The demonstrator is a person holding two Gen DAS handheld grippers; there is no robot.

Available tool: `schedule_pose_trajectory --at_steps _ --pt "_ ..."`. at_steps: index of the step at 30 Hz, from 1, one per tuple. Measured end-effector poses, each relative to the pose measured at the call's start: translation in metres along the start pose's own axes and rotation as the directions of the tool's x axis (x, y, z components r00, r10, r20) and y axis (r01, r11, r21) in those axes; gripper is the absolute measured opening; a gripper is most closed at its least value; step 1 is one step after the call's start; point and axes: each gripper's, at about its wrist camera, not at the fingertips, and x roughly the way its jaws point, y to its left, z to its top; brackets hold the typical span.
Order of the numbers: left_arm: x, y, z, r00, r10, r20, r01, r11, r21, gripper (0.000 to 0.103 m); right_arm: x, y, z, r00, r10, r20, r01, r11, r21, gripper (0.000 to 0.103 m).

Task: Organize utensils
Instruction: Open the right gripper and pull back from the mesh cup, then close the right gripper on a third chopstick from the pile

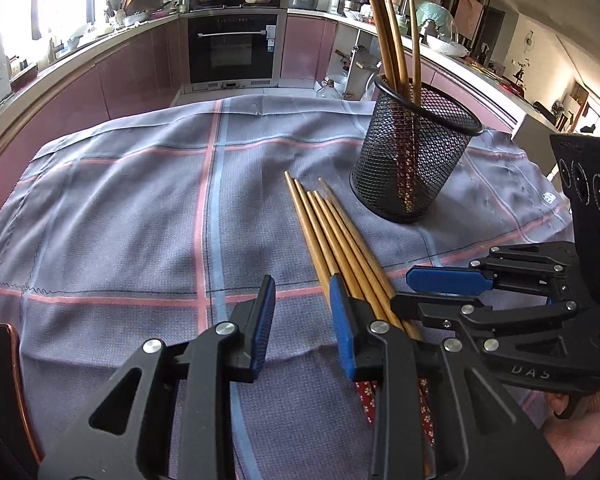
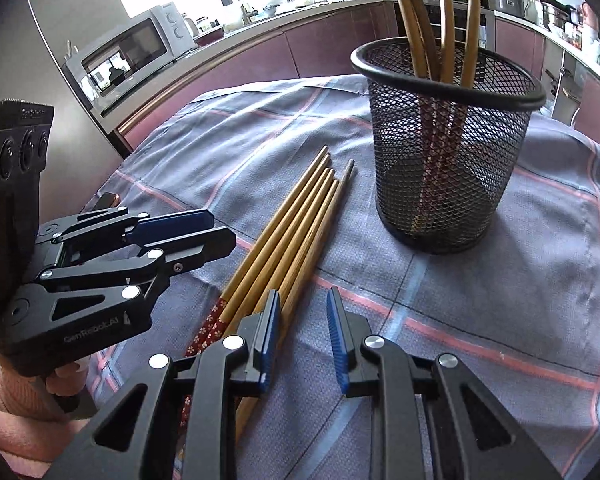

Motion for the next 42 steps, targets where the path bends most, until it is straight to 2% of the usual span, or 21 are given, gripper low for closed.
schedule_pose_trajectory --at_steps 19,25,36,39,40,42 --pt "0.018 0.000 -0.002 0.997 -0.036 -0.065 0.037 0.999 0.015 0.029 -0.003 -0.007 0.004 0.999 -0.052 -0.012 0.052 0.998 -0.018 0.022" --pt "0.018 0.001 0.000 0.996 -0.051 -0.077 0.053 0.998 0.015 0.021 -0.004 -0.010 0.005 0.998 -0.058 -0.013 0.058 0.998 -0.019 0.022" --pt "0.028 -0.003 0.007 0.997 -0.009 -0.082 0.010 1.000 0.014 0.019 0.003 -0.010 0.014 0.997 -0.080 -0.015 0.079 0.996 -0.033 0.019" --pt "0.029 -0.004 0.008 0.997 0.000 -0.081 0.001 1.000 0.018 0.012 0.004 -0.011 0.014 0.997 -0.079 -0.013 0.078 0.996 -0.032 0.015" --pt "0.029 -0.004 0.008 0.997 -0.001 -0.082 0.002 1.000 0.016 0.011 0.004 -0.011 0.015 0.997 -0.075 -0.015 0.074 0.997 -0.030 0.011" --pt "0.029 -0.001 0.008 0.996 -0.006 -0.084 0.006 1.000 0.008 0.010 0.003 -0.011 0.015 0.998 -0.067 -0.016 0.067 0.997 -0.033 0.010"
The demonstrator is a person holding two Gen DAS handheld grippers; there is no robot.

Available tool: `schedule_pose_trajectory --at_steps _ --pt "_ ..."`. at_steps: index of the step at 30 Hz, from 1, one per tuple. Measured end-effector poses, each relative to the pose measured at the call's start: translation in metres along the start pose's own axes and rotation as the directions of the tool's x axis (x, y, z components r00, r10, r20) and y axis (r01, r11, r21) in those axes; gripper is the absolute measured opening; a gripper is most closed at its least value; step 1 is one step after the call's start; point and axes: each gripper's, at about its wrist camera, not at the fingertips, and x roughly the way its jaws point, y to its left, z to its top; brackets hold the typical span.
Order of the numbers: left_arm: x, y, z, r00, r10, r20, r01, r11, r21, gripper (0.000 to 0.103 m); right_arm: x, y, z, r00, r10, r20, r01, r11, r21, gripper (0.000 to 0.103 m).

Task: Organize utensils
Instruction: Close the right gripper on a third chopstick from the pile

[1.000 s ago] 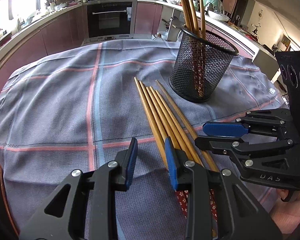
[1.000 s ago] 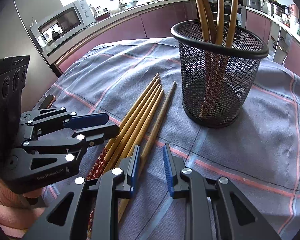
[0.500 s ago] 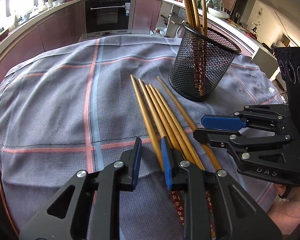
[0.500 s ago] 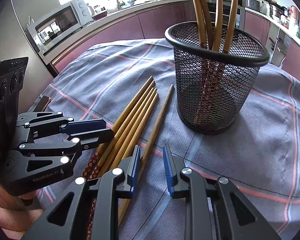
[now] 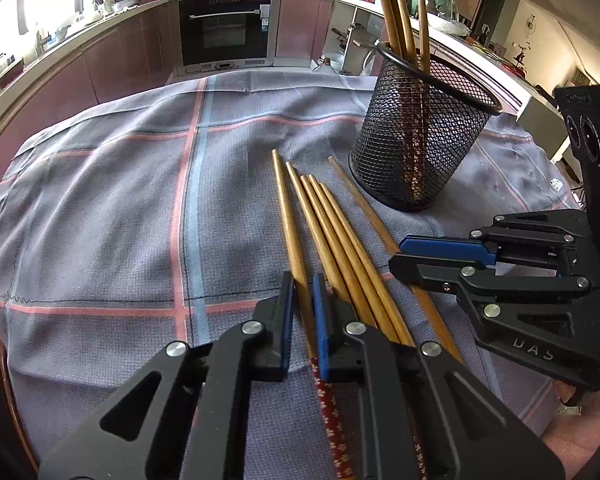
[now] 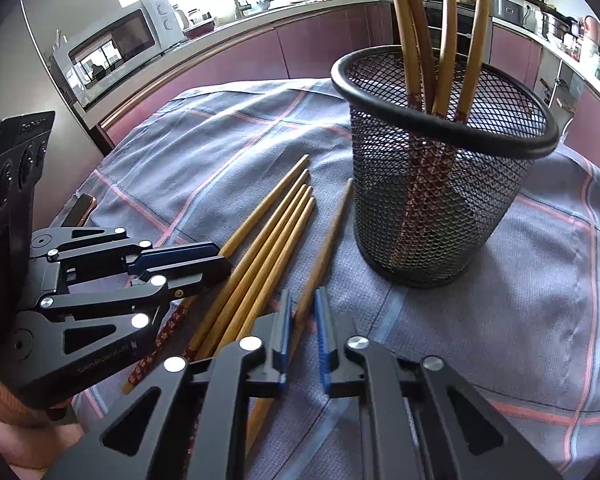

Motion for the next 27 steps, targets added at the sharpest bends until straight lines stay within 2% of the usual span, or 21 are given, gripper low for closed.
schedule_pose_trajectory --at_steps 6,15,21,27 --pt "0.001 0.001 0.000 1.000 0.002 -0.006 -0.002 1.000 -0.005 0.010 -0.001 -0.001 0.000 1.000 0.007 -0.004 -0.007 1.000 0.000 0.009" --pt "0.008 -0.001 0.010 1.000 0.020 -0.009 -0.020 1.000 0.004 0.009 0.005 0.004 0.006 0.999 -0.034 -0.010 0.034 0.999 -0.026 0.010" --pt "0.007 0.001 0.010 1.000 0.019 -0.011 -0.019 1.000 -0.018 0.008 0.004 -0.002 0.005 1.000 -0.004 -0.006 0.004 1.000 -0.004 0.009" --pt "0.000 0.005 0.007 1.000 -0.003 -0.004 0.003 0.998 -0.058 0.008 -0.005 -0.013 0.003 0.997 0.082 0.010 -0.082 0.995 0.052 0.006"
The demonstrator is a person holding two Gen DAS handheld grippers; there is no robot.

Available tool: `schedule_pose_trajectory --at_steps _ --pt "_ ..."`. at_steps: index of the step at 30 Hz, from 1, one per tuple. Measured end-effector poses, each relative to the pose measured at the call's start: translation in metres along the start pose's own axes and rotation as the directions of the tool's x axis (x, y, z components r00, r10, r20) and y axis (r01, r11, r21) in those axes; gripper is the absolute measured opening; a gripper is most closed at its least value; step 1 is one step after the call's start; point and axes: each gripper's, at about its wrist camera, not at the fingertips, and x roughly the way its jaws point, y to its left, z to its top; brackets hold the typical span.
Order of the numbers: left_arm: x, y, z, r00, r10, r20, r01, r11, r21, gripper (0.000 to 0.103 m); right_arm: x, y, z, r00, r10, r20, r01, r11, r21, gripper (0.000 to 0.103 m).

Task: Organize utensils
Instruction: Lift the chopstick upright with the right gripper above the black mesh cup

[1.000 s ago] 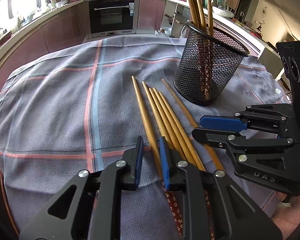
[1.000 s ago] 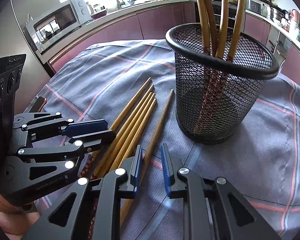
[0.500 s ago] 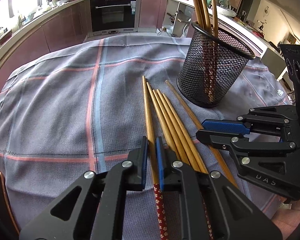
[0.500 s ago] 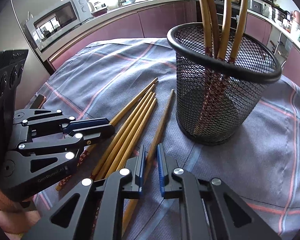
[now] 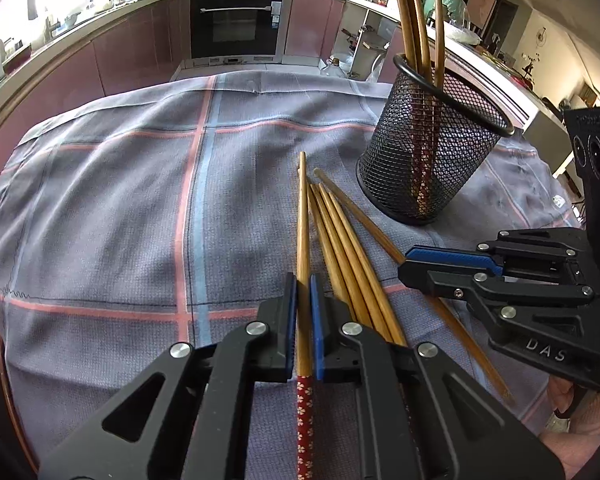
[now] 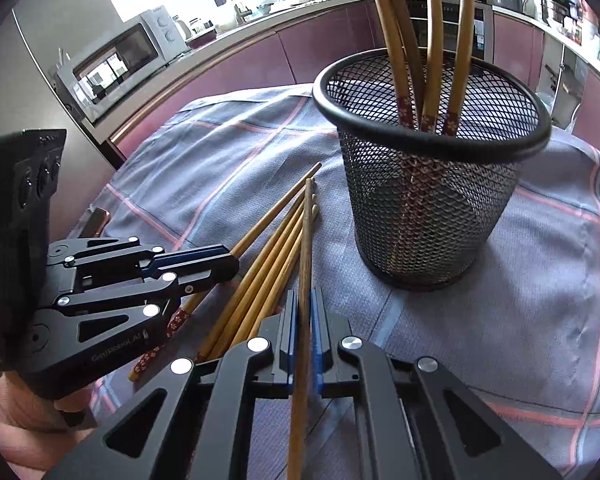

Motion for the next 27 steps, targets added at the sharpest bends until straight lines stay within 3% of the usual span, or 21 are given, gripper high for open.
schedule_pose_trajectory --at_steps 8,15,27 --pt "-0.017 0.004 -0.007 0.998 -0.064 0.017 0.064 0.997 -0.032 0.008 -0.007 0.002 -0.002 0.998 0.063 0.010 -0.063 0.998 0.009 0.006" --pt "-0.022 -0.003 -0.011 0.984 -0.179 0.005 0.179 0.983 -0.042 0.008 -0.014 0.007 -0.003 0.990 0.139 0.026 -0.139 0.990 0.009 0.006" --pt "-0.033 -0.004 -0.012 0.974 -0.225 0.023 0.226 0.973 -0.049 0.008 -0.021 0.014 -0.001 0.983 0.177 0.046 -0.177 0.984 -0.002 0.006"
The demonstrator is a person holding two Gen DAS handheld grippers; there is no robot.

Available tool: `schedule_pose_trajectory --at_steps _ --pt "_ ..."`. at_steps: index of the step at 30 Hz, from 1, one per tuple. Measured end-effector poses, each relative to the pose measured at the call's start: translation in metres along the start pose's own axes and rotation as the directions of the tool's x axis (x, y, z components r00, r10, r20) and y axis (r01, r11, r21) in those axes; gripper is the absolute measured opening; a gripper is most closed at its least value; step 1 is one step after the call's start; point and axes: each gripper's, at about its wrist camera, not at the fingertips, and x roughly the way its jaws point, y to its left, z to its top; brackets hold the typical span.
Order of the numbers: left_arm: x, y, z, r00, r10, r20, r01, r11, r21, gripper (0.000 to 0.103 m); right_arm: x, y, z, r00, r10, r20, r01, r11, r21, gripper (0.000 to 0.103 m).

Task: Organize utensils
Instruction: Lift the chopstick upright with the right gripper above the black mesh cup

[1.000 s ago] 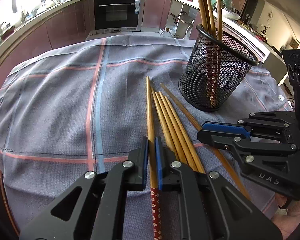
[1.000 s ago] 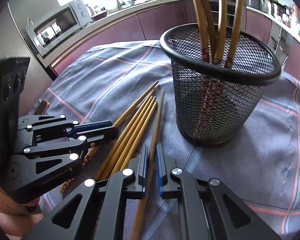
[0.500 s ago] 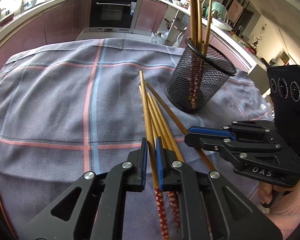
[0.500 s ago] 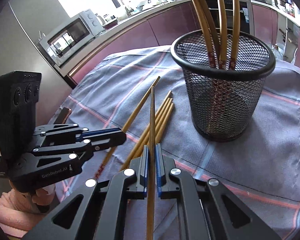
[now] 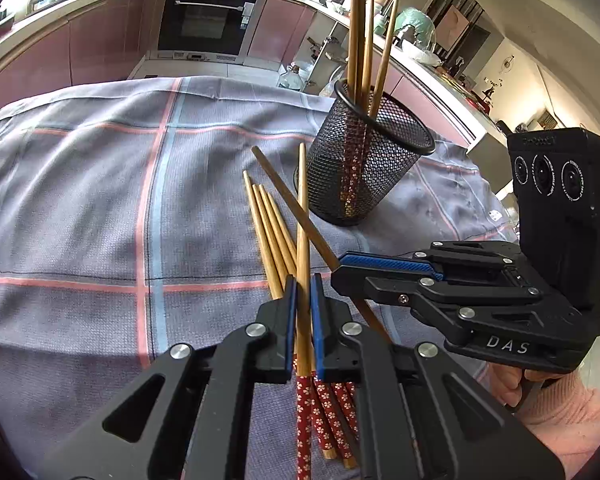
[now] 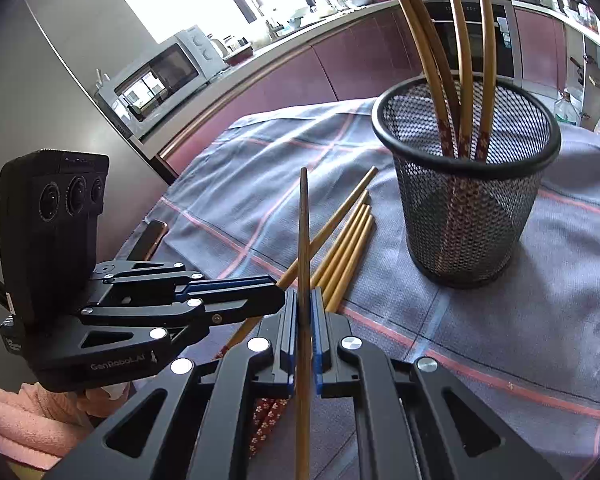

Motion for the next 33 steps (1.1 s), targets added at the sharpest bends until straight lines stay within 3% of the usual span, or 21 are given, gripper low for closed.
schedule_pose_trajectory --at_steps 8,14,23,33 --pt "-0.014 0.003 0.000 1.000 -0.007 0.028 0.008 1.000 -0.022 0.008 -0.017 0.003 0.004 0.998 0.010 0.055 -0.010 1.000 0.000 0.006" --pt "-0.042 0.004 0.009 0.993 -0.037 0.115 0.041 0.999 -0.030 0.008 -0.047 0.005 0.011 0.989 0.002 0.149 0.000 1.000 -0.012 0.005" --pt "-0.085 -0.020 0.041 0.960 -0.098 0.263 0.097 0.995 0.018 0.008 -0.098 0.008 0.031 0.951 -0.062 0.304 0.076 0.996 -0.036 0.005" --pt "-0.107 -0.044 0.075 0.921 -0.123 0.371 0.111 0.992 0.055 0.008 -0.137 0.005 0.045 0.915 -0.109 0.388 0.145 0.988 -0.063 0.005"
